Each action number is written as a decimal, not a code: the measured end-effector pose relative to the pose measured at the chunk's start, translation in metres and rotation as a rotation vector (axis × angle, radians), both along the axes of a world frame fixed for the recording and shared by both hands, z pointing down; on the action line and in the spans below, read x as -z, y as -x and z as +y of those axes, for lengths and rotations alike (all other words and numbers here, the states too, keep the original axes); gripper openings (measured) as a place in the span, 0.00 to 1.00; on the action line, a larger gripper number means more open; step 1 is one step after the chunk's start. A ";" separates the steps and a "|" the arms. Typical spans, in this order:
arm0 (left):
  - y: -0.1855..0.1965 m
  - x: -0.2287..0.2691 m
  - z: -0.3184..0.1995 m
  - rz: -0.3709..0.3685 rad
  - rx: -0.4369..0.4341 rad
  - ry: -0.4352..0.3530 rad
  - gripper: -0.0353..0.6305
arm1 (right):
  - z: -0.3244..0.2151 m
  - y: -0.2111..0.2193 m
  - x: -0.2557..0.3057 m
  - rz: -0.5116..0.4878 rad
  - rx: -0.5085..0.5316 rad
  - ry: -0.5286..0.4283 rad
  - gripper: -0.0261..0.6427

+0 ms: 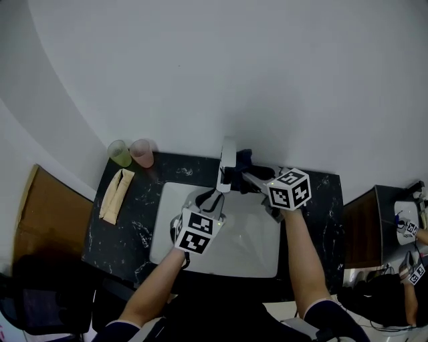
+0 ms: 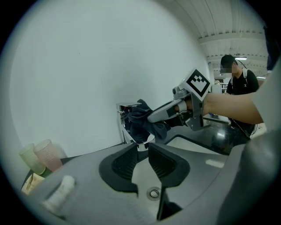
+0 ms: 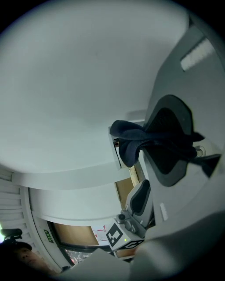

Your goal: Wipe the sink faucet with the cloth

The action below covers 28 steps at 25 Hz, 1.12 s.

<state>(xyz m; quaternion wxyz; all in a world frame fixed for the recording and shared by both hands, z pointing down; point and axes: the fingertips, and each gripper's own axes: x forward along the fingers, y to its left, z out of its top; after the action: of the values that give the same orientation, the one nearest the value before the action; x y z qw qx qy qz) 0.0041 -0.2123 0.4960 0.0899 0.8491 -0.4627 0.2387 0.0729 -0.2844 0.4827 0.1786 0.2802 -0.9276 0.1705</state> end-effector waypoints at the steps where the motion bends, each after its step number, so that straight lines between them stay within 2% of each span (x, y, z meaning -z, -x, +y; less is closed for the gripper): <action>1: 0.000 0.000 0.000 -0.002 0.001 0.000 0.18 | -0.003 0.002 -0.001 0.002 0.003 -0.001 0.18; 5: -0.002 0.003 -0.001 -0.007 -0.002 -0.019 0.18 | -0.008 0.007 0.001 0.004 0.011 -0.016 0.18; 11: 0.000 0.002 -0.002 -0.013 0.002 -0.013 0.18 | 0.005 0.021 0.032 -0.038 0.082 -0.110 0.18; 22: -0.001 0.002 -0.003 -0.016 0.002 -0.014 0.18 | 0.054 0.025 0.047 -0.059 0.145 -0.138 0.18; 28: -0.001 0.002 -0.003 -0.010 0.006 -0.018 0.17 | 0.076 0.005 0.056 -0.082 0.152 -0.146 0.18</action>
<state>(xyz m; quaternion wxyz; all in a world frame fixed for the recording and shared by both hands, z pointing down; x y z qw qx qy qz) 0.0054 -0.2156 0.4937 0.0808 0.8472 -0.4677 0.2385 0.0676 -0.2081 0.4267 0.1320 0.2139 -0.9627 0.1000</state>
